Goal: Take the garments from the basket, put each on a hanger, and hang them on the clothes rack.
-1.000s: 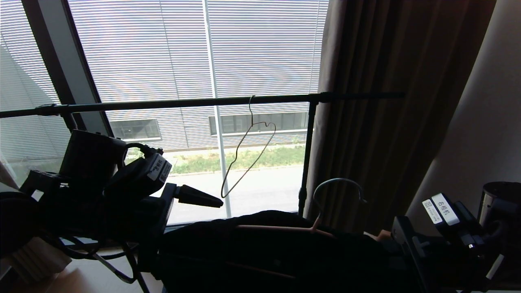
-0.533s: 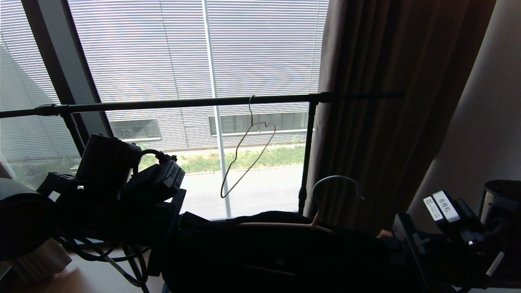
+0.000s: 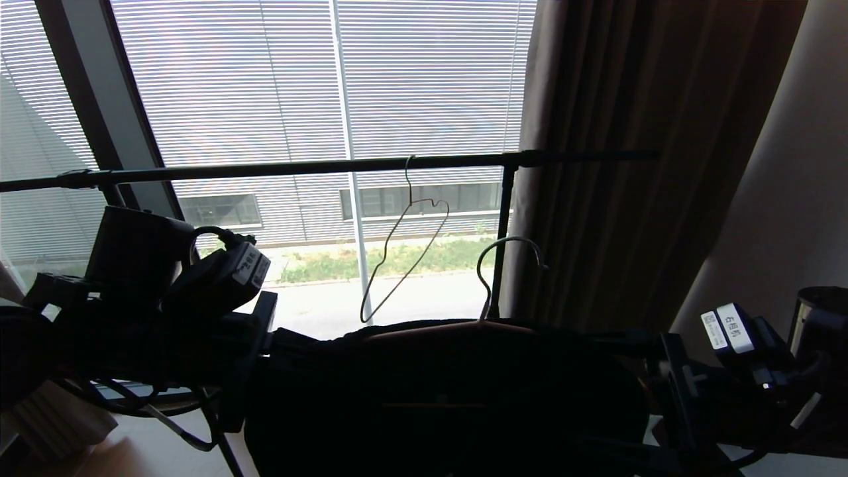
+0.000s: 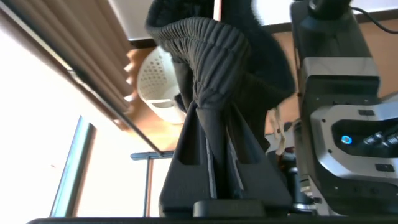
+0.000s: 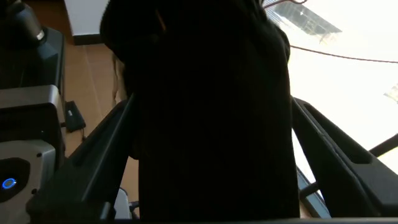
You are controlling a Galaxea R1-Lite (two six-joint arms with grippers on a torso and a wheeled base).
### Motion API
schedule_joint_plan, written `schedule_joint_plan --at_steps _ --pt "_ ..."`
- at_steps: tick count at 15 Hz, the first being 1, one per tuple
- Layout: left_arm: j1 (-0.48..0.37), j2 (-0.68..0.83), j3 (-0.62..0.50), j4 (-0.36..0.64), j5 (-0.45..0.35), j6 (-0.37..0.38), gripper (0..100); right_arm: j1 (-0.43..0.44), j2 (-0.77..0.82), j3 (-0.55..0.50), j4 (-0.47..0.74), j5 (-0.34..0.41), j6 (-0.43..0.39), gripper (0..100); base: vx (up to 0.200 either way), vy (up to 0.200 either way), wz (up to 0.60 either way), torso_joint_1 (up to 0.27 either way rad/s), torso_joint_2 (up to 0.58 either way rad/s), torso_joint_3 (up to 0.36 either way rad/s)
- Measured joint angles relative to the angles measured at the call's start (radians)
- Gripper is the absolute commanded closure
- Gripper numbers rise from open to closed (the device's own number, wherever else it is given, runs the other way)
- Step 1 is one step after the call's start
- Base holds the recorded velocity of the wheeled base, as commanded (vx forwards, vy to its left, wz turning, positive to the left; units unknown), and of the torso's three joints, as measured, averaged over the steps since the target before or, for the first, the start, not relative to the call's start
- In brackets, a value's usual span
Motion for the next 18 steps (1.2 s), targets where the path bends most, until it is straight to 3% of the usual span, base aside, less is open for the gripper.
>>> schedule_joint_plan --at_steps 6,11,12,18 --pt "0.137 -0.099 0.021 0.009 -0.074 -0.005 100 -0.086 0.075 -0.032 0.000 -0.001 -0.011 0 0.000 0.000 0.00 0.000 0.00 0.000" --pt "0.170 -0.154 0.038 0.009 -0.076 -0.061 100 -0.132 0.242 -0.071 -0.001 -0.003 -0.070 0 0.000 0.000 0.00 0.000 0.00 0.000" --pt "0.173 -0.160 0.039 0.008 -0.076 -0.064 100 -0.134 0.276 -0.079 -0.001 -0.004 -0.077 100 0.000 0.000 0.00 0.000 0.00 0.000" --pt "0.222 -0.173 0.039 0.006 -0.100 -0.099 100 -0.194 0.378 -0.126 -0.009 -0.005 -0.081 100 0.000 0.000 0.00 0.000 0.00 0.000"
